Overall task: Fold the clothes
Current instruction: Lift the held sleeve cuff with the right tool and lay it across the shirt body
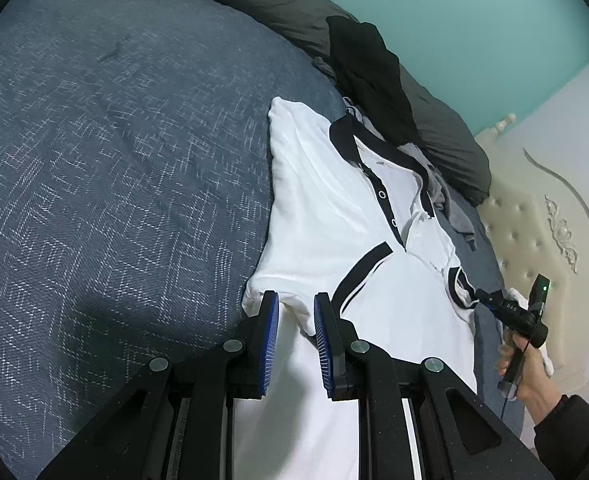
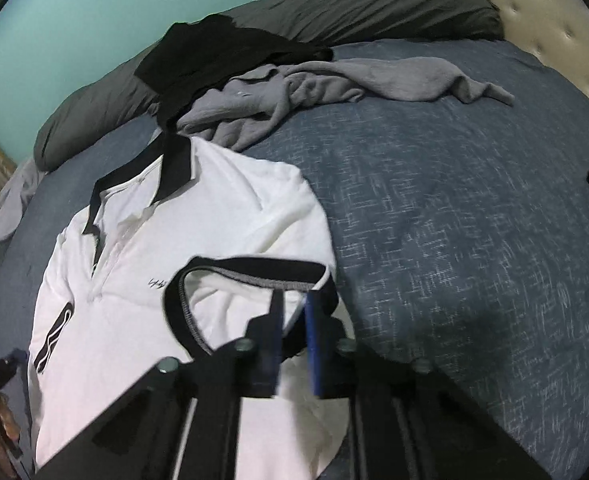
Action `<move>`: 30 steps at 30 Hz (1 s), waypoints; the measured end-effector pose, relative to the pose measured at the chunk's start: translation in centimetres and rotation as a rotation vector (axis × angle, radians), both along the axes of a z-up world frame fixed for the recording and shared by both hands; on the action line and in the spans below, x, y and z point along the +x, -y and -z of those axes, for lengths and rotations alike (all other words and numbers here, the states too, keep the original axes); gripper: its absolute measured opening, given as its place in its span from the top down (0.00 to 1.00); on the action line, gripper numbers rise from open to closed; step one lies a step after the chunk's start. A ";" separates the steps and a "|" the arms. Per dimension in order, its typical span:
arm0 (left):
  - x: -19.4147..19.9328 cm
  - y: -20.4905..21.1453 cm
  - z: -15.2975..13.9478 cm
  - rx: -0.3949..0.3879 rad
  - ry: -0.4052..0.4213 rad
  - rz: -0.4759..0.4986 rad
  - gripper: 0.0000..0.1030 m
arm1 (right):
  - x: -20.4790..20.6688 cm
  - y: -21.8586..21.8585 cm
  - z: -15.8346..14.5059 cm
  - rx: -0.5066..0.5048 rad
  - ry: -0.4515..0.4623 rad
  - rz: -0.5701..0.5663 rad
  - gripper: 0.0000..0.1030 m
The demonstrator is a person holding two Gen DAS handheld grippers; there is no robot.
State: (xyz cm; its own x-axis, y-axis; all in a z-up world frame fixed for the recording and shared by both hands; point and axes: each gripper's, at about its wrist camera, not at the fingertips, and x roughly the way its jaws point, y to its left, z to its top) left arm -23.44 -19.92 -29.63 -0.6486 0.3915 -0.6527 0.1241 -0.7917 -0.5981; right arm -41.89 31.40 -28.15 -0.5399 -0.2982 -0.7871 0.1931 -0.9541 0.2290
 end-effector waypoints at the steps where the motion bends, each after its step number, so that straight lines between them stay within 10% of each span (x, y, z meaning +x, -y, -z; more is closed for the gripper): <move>1: 0.0 0.0 0.0 0.001 0.000 0.000 0.81 | 0.2 0.2 -0.1 0.004 -0.004 -0.016 0.98; 8: 0.0 0.2 0.0 0.013 0.000 0.000 0.81 | 3.0 2.8 -1.3 0.067 -0.025 -0.180 1.00; 12: 0.1 0.2 -0.3 0.010 -0.006 0.000 0.81 | 1.9 1.0 -1.3 0.060 -0.011 -0.029 0.98; 14: 0.1 0.2 -0.4 0.008 -0.008 0.000 0.81 | 1.0 0.1 -1.1 0.042 0.013 0.045 0.91; 16: 0.1 0.2 -0.3 0.006 -0.007 0.001 0.81 | 0.1 -0.3 -0.5 0.024 0.049 0.084 0.61; 20: 0.0 0.1 -0.2 0.006 -0.003 0.003 0.81 | -1.0 -0.2 0.5 0.030 0.087 0.128 0.60; 30: 0.2 0.3 -0.3 0.013 -0.006 -0.002 0.81 | 0.9 2.0 0.2 0.098 0.080 -0.005 0.98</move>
State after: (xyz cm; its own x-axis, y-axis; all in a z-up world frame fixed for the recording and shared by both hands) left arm -23.25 -20.24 -29.37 -0.6535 0.3983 -0.6437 0.1222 -0.7837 -0.6090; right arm -40.97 29.43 -28.38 -0.4729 -0.2205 -0.8531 0.1831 -0.9716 0.1496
